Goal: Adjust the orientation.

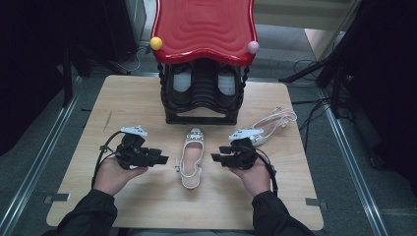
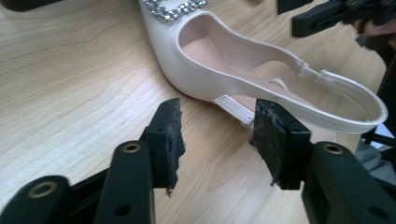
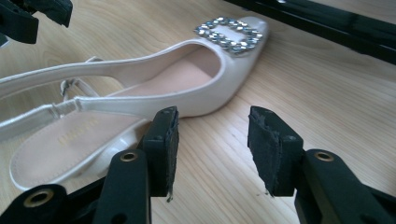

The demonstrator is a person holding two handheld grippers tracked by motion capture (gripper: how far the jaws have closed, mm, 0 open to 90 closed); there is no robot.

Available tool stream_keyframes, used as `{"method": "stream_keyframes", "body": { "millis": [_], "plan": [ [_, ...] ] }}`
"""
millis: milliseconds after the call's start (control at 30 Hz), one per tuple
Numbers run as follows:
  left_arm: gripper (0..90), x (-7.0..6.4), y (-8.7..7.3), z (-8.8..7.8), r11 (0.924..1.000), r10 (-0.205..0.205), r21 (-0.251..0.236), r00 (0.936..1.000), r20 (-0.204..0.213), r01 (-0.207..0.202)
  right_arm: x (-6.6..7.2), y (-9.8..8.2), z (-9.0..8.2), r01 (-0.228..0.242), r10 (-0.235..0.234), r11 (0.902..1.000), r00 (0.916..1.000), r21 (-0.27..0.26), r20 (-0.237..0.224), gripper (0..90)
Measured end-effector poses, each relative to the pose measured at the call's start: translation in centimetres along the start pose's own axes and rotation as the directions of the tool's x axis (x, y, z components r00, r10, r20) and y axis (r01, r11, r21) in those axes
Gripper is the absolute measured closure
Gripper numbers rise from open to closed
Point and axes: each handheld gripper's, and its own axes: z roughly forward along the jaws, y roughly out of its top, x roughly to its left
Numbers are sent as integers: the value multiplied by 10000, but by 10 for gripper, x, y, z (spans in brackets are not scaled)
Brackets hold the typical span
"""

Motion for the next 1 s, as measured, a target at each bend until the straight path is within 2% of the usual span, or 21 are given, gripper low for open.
{"method": "stream_keyframes", "body": {
  "millis": [100, 300, 467, 533, 600, 667, 767, 1000],
  "plan": [
    [462, 3, 3, -1, 9997, -37, -223, 9998, 180, 41, -8, -2, -12, -211, 212, 9996, 9997, -164, 93, 566],
    [433, 6, 5, 2, 9999, 119, -105, 9998, 148, -117, -17, -4, -25, -379, 390, 9989, 9985, -287, 383, 609],
    [411, 7, 7, 2, 9996, 192, -220, 9992, 352, -184, -24, -4, -37, -717, 740, 9964, 9960, -457, 494, 754],
    [403, 8, 7, 2, 9996, 209, -210, 9991, 375, -202, -28, -4, -41, -703, 732, 9962, 9957, -520, 573, 815],
    [402, 9, 7, 3, 9996, 231, -149, 9991, 359, -226, -35, -4, -44, -701, 739, 9963, 9942, -502, 779, 860],
    [400, 9, 7, 3, 9997, 219, -124, 9991, 355, -215, -44, -5, -45, -909, 953, 9945, 9914, -519, 901, 884],
    [398, 9, 7, 4, 9996, 274, -54, 9993, 263, -273, -55, -3, -48, -1073, 1142, 9923, 9862, -625, 1199, 888],
    [392, 8, 6, 5, 9995, 313, 49, 9993, 216, -314, -70, -1, -51, -1266, 1378, 9885, 9794, -827, 1477, 900]
  ]
}}
